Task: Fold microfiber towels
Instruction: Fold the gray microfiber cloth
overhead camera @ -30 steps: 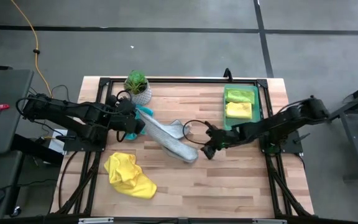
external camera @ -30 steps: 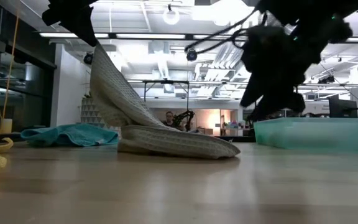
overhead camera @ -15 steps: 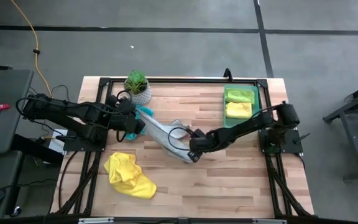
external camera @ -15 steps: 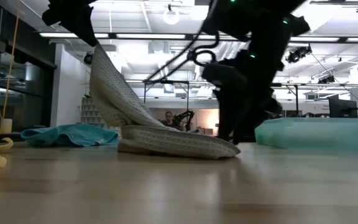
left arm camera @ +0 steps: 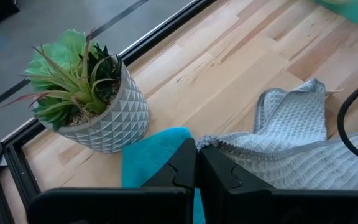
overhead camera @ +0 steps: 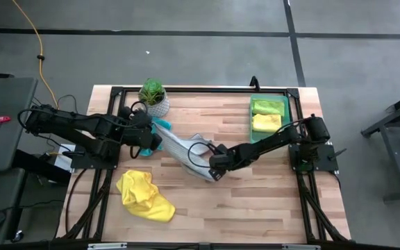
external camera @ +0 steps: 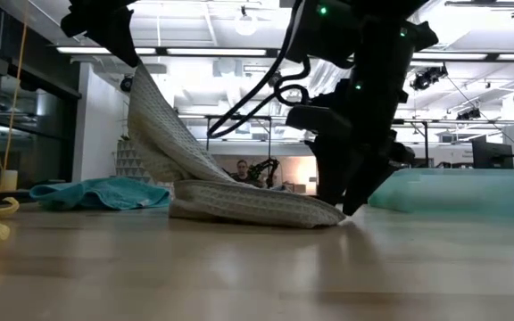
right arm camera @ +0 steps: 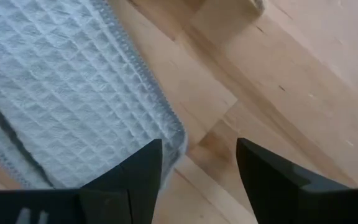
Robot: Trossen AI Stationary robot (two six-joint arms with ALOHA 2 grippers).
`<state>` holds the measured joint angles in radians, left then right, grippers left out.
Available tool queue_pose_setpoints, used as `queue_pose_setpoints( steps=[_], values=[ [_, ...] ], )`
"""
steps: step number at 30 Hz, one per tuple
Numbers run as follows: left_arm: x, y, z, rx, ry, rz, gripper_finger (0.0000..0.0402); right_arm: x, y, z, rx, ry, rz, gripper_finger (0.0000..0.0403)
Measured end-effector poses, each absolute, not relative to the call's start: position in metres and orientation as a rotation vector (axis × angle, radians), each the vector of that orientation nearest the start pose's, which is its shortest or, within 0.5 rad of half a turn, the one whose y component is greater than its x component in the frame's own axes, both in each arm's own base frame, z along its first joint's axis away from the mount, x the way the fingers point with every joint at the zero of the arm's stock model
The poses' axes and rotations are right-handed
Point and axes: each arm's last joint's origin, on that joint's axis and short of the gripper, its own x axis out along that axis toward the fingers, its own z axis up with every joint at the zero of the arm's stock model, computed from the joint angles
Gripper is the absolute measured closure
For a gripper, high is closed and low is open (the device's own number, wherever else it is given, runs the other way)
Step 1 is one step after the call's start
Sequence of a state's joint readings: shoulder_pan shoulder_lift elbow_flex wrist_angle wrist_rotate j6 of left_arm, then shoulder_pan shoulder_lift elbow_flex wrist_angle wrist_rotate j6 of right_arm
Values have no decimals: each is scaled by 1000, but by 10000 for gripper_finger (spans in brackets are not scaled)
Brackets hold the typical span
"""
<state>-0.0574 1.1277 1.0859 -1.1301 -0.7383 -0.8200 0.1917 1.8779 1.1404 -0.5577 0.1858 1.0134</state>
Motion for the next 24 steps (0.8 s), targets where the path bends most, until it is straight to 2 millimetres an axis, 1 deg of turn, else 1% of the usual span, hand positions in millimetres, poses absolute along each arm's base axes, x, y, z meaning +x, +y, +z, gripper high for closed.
queue_pose_setpoints(
  steps=[3,14,19,24],
  values=[
    [190,9,310,-239,769,976,401,343,61,142,641,1127,-623,216],
    [190,9,310,-239,769,976,401,347,60,143,674,1087,-617,282],
    [190,9,310,-239,768,976,401,345,59,141,677,1115,-610,305],
    [190,9,310,-237,765,980,401,346,58,141,666,1092,-623,346]
  ],
)
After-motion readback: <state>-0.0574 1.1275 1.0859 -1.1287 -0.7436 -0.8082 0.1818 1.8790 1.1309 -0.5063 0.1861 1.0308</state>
